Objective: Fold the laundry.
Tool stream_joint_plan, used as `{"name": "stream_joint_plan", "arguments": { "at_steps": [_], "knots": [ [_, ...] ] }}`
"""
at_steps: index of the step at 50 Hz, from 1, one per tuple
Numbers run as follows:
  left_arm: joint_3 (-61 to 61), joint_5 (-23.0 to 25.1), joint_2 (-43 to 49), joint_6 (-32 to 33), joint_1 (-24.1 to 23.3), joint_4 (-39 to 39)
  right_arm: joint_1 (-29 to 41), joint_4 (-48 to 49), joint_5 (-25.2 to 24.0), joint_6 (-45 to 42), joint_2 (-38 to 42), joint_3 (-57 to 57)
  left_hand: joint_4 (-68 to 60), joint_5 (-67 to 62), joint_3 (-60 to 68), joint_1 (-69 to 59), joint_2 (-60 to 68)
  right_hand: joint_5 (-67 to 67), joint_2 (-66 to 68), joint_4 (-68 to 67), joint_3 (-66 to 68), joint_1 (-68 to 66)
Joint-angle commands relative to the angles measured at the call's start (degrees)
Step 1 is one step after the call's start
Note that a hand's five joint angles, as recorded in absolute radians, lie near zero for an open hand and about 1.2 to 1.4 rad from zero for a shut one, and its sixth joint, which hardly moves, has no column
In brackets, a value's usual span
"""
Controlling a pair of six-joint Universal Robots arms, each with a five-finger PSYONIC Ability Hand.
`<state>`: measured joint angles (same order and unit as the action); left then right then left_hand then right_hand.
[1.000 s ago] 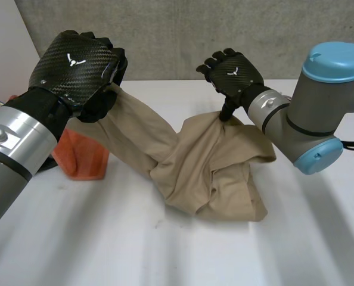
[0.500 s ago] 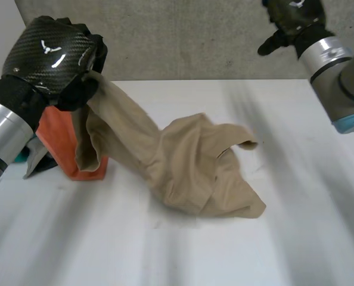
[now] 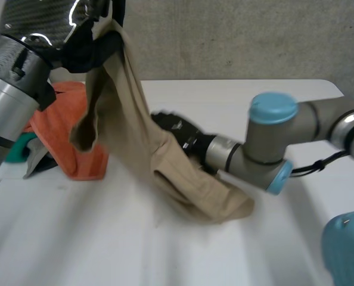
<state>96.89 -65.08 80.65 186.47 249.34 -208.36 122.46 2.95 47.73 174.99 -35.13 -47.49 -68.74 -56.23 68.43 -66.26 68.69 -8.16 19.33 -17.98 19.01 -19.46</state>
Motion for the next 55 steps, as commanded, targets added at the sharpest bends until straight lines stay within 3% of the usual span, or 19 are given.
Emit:
{"name": "stream_joint_plan", "arguments": {
  "at_steps": [1,3,7,8,11,17,21,26,33,40,48,52,55],
  "knots": [
    [-1.9,-0.6,7.0,3.0,0.2,0.0,1.3,-0.9,4.8,-1.7,1.7,3.5,-11.3,-13.8,11.6,-13.7,11.3,-61.8,60.7,-62.0,61.0,-60.5],
    [-3.9,-1.1,9.2,3.8,0.3,-0.1,0.5,1.2,8.9,-0.7,1.1,5.4,-11.3,-13.8,11.6,-13.7,11.3,-61.8,60.7,-62.0,61.0,-60.5],
    [-9.9,-3.3,12.9,4.7,0.2,-0.5,-2.9,10.6,30.1,3.8,-4.8,7.3,-11.3,-13.8,11.6,-13.7,11.3,-61.8,60.7,-62.0,61.0,-60.5],
    [-11.3,-4.0,13.5,4.8,0.1,-0.6,-3.3,12.5,32.8,4.4,-6.3,7.0,-11.3,-13.8,11.6,-13.7,11.3,-61.8,60.7,-62.0,61.0,-60.5],
    [-17.2,-7.4,15.8,5.2,-0.1,-1.3,-4.8,19.9,37.2,5.3,-12.9,3.7,-11.3,-13.8,11.6,-13.7,11.3,-61.8,60.7,-62.0,61.0,-60.5],
    [-25.5,-12.7,19.5,5.0,-0.4,-1.4,-6.4,26.6,38.8,1.6,-24.1,-6.7,-11.3,-13.8,11.6,-13.7,11.3,-61.8,60.7,-62.0,61.0,-60.5],
    [-26.4,-13.8,21.4,5.2,-1.0,-0.9,-7.3,28.1,39.0,-1.1,-30.5,-16.0,-11.3,-13.8,11.6,-13.7,11.3,-61.8,60.7,-62.0,61.0,-60.5],
    [-20.0,-12.8,23.8,5.6,-2.7,0.3,-8.6,26.2,35.4,-3.1,-35.8,-29.1,-11.3,-13.8,11.6,-13.7,11.3,-61.8,60.7,-62.0,61.0,-60.5],
    [-3.2,-10.5,28.2,8.2,-3.4,-0.6,-10.1,20.8,27.8,-6.9,-33.2,-43.0,-11.3,-13.8,11.6,-13.7,11.3,-61.8,60.7,-62.0,61.0,-60.5],
    [8.0,-8.7,30.7,13.3,-3.9,-1.7,-9.6,8.7,27.1,-14.9,-29.1,-48.8,-11.3,-13.8,11.6,-13.7,11.3,-61.8,60.7,-62.0,61.0,-60.5],
    [11.1,-8.3,23.9,13.8,-2.5,2.6,-8.1,-9.5,25.4,-18.1,-34.6,-49.3,21.1,18.6,-20.8,18.7,-21.1,-61.8,60.7,-62.0,61.0,-60.5],
    [10.9,-8.5,21.1,13.2,-1.1,4.9,-6.9,-19.5,21.2,-19.5,-39.6,-49.6,39.8,37.3,-39.5,37.3,-39.7,-61.8,60.7,-62.0,61.0,-60.5],
    [10.7,-9.0,20.2,13.0,-0.4,6.6,-5.2,-23.1,17.4,-19.4,-41.9,-49.8,43.5,41.0,-43.2,41.1,-43.5,-61.8,60.7,-62.0,61.0,-60.5]
  ]
}}
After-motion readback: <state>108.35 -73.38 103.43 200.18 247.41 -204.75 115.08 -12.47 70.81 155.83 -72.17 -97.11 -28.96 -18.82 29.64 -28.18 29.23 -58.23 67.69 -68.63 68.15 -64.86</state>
